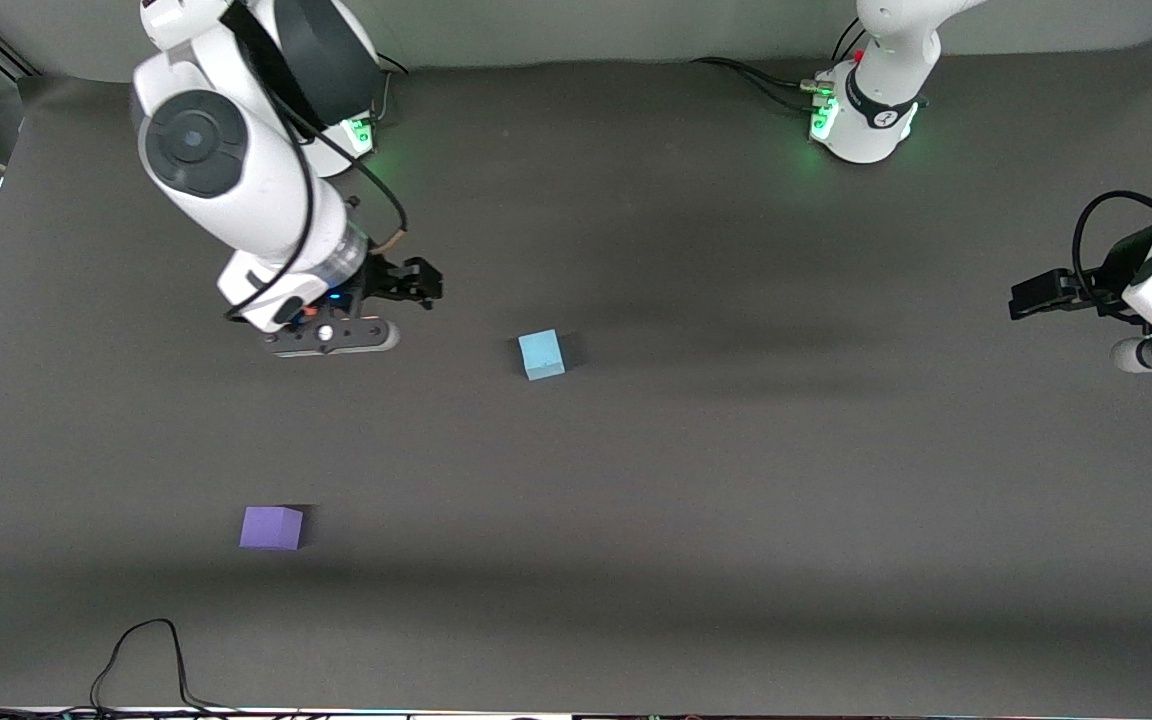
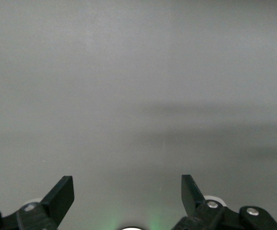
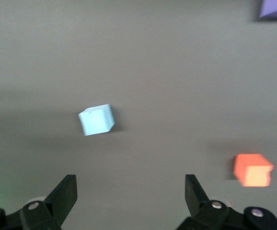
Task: Place blue block between orange and purple blocks
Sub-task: 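Lower the right gripper onto the blue cube and close it, then carry the blue cube with the right gripper toward the orange cube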
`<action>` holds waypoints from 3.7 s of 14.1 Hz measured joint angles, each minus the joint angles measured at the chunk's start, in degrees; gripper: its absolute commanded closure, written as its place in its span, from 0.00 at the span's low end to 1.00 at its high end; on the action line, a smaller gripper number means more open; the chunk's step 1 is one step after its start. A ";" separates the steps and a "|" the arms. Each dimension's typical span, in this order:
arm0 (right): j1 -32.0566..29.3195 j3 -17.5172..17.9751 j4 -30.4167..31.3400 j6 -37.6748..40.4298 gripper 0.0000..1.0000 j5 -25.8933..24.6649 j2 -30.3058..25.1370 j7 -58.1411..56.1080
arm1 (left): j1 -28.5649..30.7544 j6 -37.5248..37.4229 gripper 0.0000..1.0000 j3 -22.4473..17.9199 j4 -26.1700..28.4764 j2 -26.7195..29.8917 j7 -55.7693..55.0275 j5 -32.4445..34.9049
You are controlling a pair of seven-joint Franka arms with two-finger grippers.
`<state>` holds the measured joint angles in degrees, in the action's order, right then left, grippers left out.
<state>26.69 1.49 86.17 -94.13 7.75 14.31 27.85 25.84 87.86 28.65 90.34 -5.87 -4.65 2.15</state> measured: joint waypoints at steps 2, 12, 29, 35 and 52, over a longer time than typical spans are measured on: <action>0.05 -0.14 -0.03 -0.57 0.00 4.28 1.40 1.26 | -2.75 0.01 0.00 -3.14 0.06 0.64 0.51 0.00; 10.62 -0.22 8.20 -19.96 0.00 4.31 9.33 11.16 | -30.65 2.70 0.00 -31.68 3.65 3.21 1.74 -0.27; 16.07 -1.06 17.37 -40.97 0.00 -2.97 21.02 12.21 | -29.30 2.70 0.00 -29.59 3.66 4.10 4.89 -0.80; 19.29 -3.88 17.42 -43.85 0.00 -3.97 23.29 13.36 | -29.26 2.70 0.00 -29.34 3.67 4.10 4.90 -0.88; 18.91 -11.23 8.85 -20.56 0.51 -4.05 12.03 6.97 | -28.45 3.06 0.00 -29.05 2.49 4.16 4.85 -1.20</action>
<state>45.61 -9.74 95.01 -114.68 3.70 26.34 34.82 -2.60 90.92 -0.41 92.83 -1.71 0.21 0.95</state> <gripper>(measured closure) 0.370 0.000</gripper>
